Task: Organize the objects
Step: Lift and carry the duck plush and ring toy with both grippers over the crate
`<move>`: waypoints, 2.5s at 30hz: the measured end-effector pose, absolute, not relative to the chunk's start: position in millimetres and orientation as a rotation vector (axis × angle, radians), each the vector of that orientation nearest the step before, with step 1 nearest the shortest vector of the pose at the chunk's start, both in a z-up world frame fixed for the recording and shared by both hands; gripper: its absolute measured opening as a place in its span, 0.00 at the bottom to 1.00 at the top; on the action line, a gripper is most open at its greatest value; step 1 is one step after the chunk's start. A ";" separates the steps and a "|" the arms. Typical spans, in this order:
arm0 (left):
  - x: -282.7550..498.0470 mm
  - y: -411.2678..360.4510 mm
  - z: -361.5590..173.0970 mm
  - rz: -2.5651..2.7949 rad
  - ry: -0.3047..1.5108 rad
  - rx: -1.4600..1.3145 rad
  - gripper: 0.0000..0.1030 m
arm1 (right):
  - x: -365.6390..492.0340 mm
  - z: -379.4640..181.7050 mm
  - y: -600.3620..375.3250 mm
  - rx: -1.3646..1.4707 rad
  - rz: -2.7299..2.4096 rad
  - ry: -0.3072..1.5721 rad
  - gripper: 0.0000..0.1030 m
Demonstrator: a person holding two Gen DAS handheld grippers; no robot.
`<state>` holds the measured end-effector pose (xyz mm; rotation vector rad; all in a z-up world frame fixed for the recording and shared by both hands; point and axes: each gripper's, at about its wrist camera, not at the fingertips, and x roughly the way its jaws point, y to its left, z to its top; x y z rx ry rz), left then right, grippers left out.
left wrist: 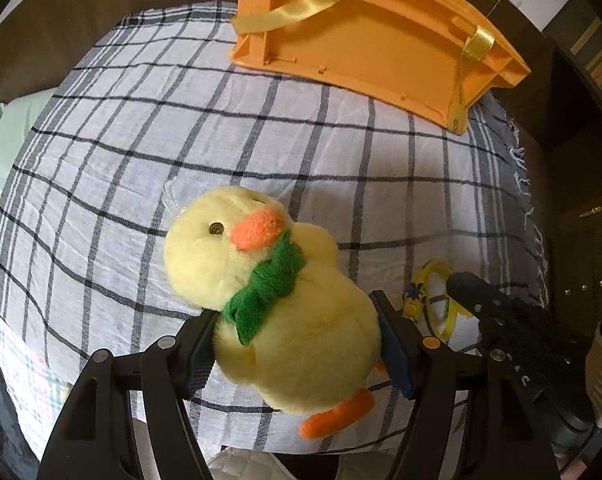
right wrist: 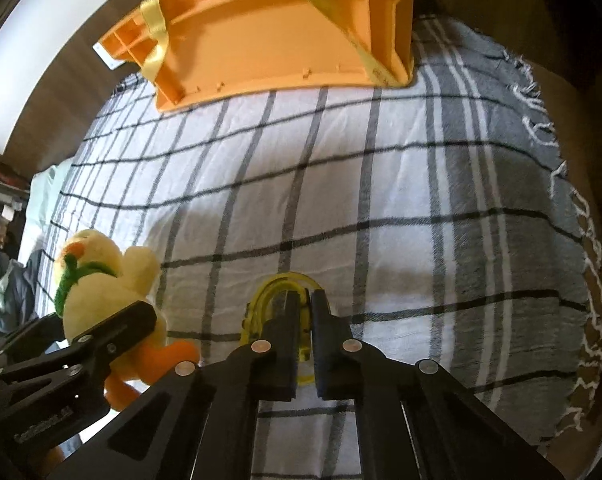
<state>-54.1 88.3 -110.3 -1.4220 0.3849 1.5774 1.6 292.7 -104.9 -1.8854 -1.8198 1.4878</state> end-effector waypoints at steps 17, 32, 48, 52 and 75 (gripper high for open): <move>-64.0 91.9 -57.5 1.615 0.354 -1.280 0.67 | 5.1 -91.7 236.9 -1.874 1.394 -2.100 0.06; -88.5 109.5 -10.3 1.623 0.308 -1.158 0.67 | 4.9 -97.8 185.2 -1.836 1.483 -2.179 0.06; -120.6 135.1 19.7 1.610 0.273 -1.074 0.67 | 2.8 -125.6 145.2 -1.806 1.525 -2.259 0.06; -128.4 140.8 26.1 1.611 0.263 -1.057 0.67 | 2.3 -133.4 137.5 -1.803 1.534 -2.275 0.06; -162.1 185.8 60.9 1.627 0.228 -0.967 0.67 | -13.9 -173.7 96.8 -1.786 1.550 -2.399 0.06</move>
